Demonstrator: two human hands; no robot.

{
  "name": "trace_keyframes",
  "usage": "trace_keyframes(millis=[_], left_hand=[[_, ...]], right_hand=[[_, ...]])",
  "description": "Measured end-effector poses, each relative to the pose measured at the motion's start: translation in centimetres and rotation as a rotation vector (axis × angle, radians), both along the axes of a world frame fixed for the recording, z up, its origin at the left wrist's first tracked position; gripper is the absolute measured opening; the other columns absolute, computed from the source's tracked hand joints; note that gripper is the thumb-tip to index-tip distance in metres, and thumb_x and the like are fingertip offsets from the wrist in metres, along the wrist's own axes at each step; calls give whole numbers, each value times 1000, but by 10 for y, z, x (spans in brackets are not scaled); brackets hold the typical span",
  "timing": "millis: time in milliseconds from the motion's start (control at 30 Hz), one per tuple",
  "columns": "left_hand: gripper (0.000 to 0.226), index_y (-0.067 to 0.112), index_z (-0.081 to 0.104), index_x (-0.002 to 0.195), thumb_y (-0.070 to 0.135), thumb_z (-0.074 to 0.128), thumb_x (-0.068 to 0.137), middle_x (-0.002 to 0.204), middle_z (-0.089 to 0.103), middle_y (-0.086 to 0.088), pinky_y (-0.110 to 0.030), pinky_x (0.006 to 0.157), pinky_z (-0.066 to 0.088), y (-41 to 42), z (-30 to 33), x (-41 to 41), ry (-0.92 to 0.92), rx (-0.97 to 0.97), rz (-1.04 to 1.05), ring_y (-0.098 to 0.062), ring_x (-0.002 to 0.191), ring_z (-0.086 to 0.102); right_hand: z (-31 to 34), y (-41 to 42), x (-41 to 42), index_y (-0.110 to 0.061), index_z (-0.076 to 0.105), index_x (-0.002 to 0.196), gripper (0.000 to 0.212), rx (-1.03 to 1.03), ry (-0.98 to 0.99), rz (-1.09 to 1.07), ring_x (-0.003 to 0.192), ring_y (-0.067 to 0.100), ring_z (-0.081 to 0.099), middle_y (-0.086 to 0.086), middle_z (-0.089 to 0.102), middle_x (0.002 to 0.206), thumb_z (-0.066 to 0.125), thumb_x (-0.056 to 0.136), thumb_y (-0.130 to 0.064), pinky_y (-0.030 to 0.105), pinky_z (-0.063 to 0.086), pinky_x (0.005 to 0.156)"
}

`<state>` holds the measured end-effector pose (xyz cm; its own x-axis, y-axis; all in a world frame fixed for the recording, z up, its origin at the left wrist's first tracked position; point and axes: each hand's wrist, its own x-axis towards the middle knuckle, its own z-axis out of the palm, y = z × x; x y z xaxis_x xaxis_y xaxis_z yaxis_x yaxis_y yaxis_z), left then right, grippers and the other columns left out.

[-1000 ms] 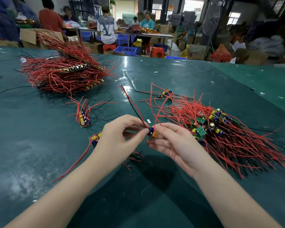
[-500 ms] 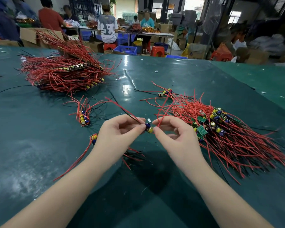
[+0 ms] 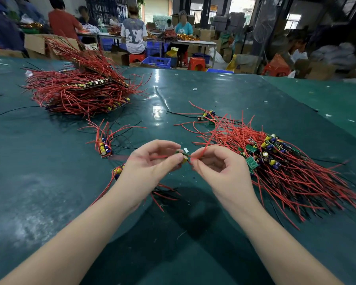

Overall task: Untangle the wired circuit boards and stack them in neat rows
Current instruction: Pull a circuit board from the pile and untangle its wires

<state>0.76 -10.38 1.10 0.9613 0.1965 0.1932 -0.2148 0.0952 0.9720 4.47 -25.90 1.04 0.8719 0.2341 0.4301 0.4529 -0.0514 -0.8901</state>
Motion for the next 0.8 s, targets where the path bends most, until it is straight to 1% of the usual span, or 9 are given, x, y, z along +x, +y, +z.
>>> trace_keyframes(millis=[133,233,300,367,467,567,633,700,800], left_hand=[[17,10,72,93,11,78,77,90,75,0,-16,80,50,0,-1,-1,-43,333,51,-8,86,69],[14,15,74,89,10,78,77,87,75,2,-19,82,51,2,-1,-1,-48,381,99,-11,88,70],[13,15,74,89,9,77,77,86,75,-1,-24,83,53,1,-1,-1,-23,356,98,-15,86,70],[13,13,74,89,7,76,77,85,76,-4,-25,82,55,-1,0,-1,23,269,88,-17,84,70],[19,8,73,89,7,76,70,84,75,-7,-22,76,57,-1,4,-2,100,-64,18,-16,78,69],[23,6,76,83,11,73,61,84,75,-10,-19,68,56,1,10,-4,146,-339,-76,-15,74,71],[19,8,78,80,10,72,62,83,75,-11,-19,66,57,2,12,-5,175,-415,-135,-15,73,72],[19,9,79,80,10,71,63,83,75,-11,-20,65,57,3,13,-5,205,-463,-191,-15,73,72],[20,9,79,80,12,71,62,83,75,-11,-20,65,56,3,13,-4,232,-492,-240,-15,74,72]], right_hand=[[-1,-2,0,-19,68,74,28,-39,10,23,70,10,68,-2,71,75,70,78,9,22,54,69],[-2,-2,1,-20,68,73,27,-48,8,8,72,15,69,2,72,76,72,78,7,28,56,72],[-3,-2,2,-20,68,73,28,-38,1,-2,72,13,69,1,73,76,71,77,7,23,54,71],[-3,-2,3,-16,69,73,23,-8,0,-6,69,10,68,1,72,75,73,77,6,20,52,69],[-2,-3,5,-17,70,71,21,90,46,16,70,18,69,7,73,77,77,76,2,27,57,71],[1,-3,5,-15,72,68,11,304,205,154,70,16,70,7,74,76,79,67,-6,25,57,71],[3,-3,6,-14,74,67,8,429,347,245,72,15,70,8,74,76,78,61,-10,23,56,70],[5,-3,6,-11,74,65,8,529,498,309,71,13,70,9,73,75,75,60,-5,20,56,66],[8,-4,6,-12,73,61,10,573,622,338,65,11,70,7,73,72,73,60,-3,17,55,60]])
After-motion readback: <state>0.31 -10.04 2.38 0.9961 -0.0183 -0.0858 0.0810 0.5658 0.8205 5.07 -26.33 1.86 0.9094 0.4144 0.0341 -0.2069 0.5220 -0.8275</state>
